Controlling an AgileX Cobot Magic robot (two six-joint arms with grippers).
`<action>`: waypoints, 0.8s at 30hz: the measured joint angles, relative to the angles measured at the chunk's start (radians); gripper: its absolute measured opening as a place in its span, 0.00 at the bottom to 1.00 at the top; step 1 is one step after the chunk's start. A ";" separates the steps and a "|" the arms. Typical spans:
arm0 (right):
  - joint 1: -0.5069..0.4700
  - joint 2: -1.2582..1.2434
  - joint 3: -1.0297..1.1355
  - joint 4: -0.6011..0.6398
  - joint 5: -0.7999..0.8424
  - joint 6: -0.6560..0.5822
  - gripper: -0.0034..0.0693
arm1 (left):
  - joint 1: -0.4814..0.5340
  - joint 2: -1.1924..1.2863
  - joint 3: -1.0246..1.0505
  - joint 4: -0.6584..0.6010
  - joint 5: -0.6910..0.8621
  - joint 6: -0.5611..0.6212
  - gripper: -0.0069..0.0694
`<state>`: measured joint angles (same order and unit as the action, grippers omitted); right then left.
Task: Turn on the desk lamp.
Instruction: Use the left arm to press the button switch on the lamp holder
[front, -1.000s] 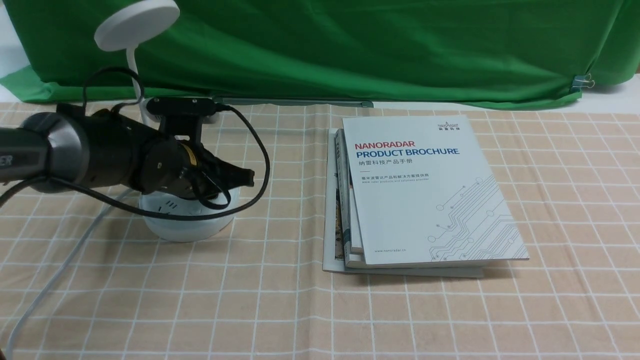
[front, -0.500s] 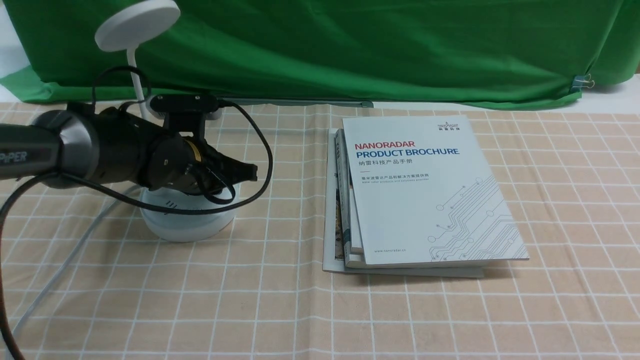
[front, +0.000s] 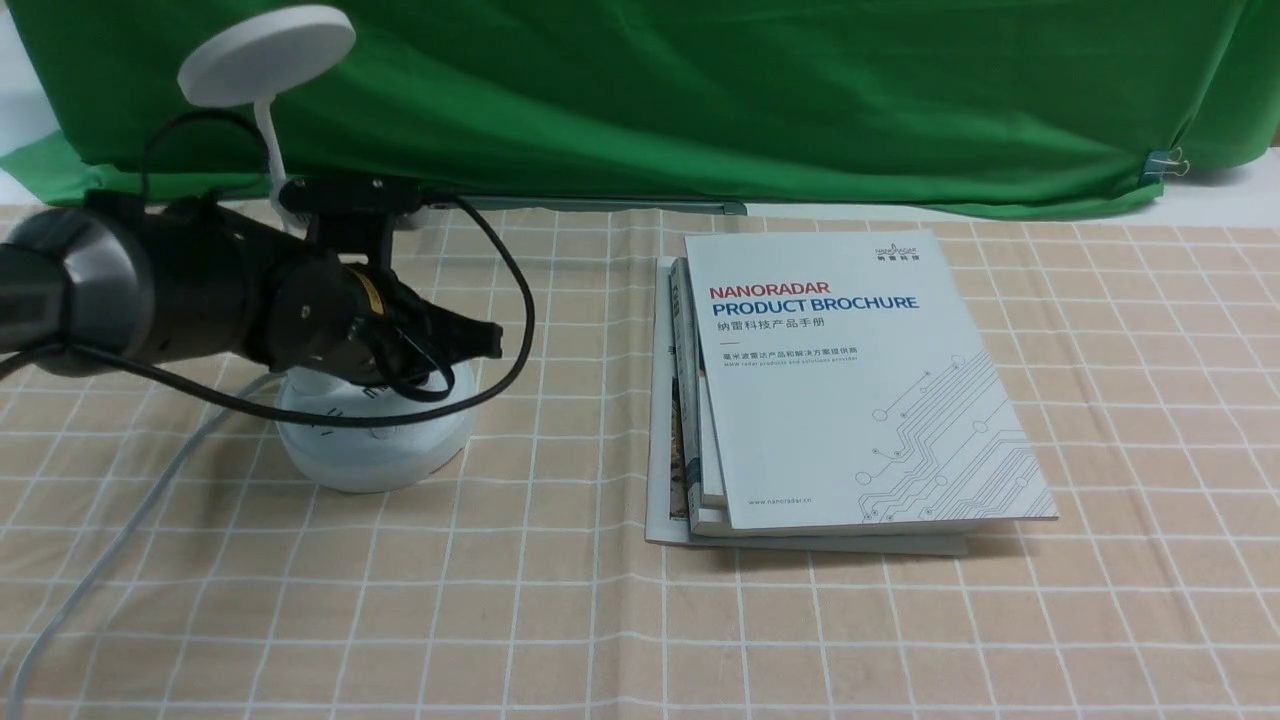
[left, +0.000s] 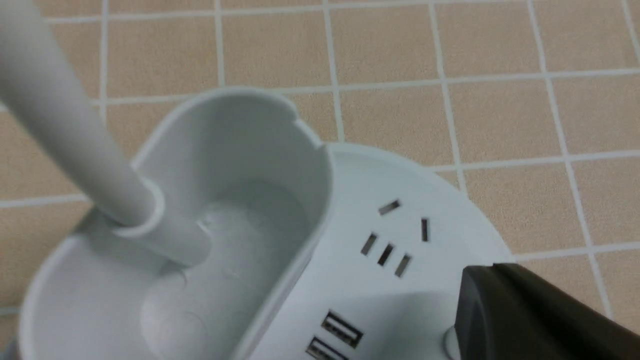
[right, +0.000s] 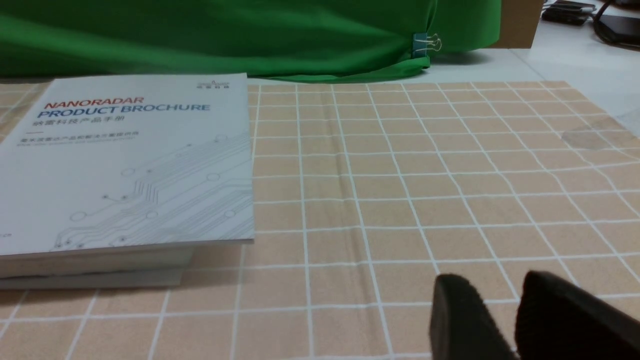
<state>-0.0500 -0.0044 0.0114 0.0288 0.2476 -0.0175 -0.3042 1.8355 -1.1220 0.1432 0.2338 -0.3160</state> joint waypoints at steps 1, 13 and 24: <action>0.000 0.000 0.000 0.000 0.000 0.000 0.38 | 0.000 0.000 0.000 0.000 0.004 0.000 0.09; 0.000 0.000 0.000 0.000 0.000 0.000 0.38 | 0.000 0.029 0.000 -0.049 0.015 0.002 0.09; 0.000 0.000 0.000 0.000 0.000 0.000 0.38 | 0.000 0.039 -0.002 -0.057 0.035 0.016 0.09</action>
<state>-0.0500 -0.0044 0.0114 0.0288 0.2476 -0.0175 -0.3042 1.8743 -1.1241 0.0863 0.2689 -0.3005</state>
